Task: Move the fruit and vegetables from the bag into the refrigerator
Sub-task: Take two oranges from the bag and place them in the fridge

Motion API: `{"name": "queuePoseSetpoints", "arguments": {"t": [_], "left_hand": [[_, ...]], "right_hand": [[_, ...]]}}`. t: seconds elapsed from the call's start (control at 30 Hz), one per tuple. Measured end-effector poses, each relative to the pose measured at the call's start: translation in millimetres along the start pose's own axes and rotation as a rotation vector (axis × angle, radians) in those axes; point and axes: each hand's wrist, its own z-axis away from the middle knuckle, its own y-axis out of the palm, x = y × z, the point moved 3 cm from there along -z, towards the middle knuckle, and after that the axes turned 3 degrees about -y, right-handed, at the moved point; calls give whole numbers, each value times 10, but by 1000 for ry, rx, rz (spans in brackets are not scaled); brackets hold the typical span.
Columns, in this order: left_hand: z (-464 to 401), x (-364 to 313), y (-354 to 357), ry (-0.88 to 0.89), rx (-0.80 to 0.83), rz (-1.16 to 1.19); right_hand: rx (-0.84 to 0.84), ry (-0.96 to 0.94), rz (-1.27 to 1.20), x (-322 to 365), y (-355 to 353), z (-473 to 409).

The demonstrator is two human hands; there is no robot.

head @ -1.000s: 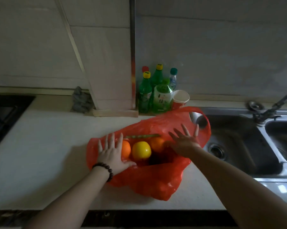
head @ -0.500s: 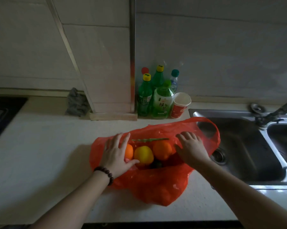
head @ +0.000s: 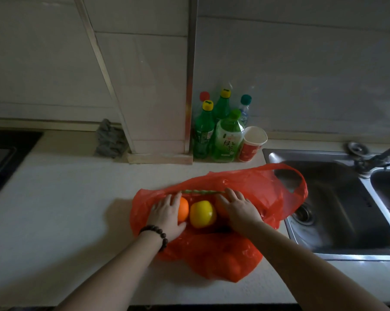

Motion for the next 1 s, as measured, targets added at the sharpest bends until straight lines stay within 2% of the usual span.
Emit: {"name": "queuePoseSetpoints", "arguments": {"t": [0.17,0.33,0.53,0.77,1.0], "left_hand": [[23,-17,-92,-7,-37,192],[97,-84,-505,-42,-232,520],[442,-173,-997,-66,-496,535],[1306,172,-1168,-366,-713,540],[2670,978,-1185,-777,-830,492]], "right_hand": [[-76,25,-91,-10,-32,71],[-227,34,-243,-4,-291,228],[-424,-77,-406,239,-783,367],[-437,-359,-453,991,-1068,387],[-317,-712,-499,2453,-1093,520]]}}
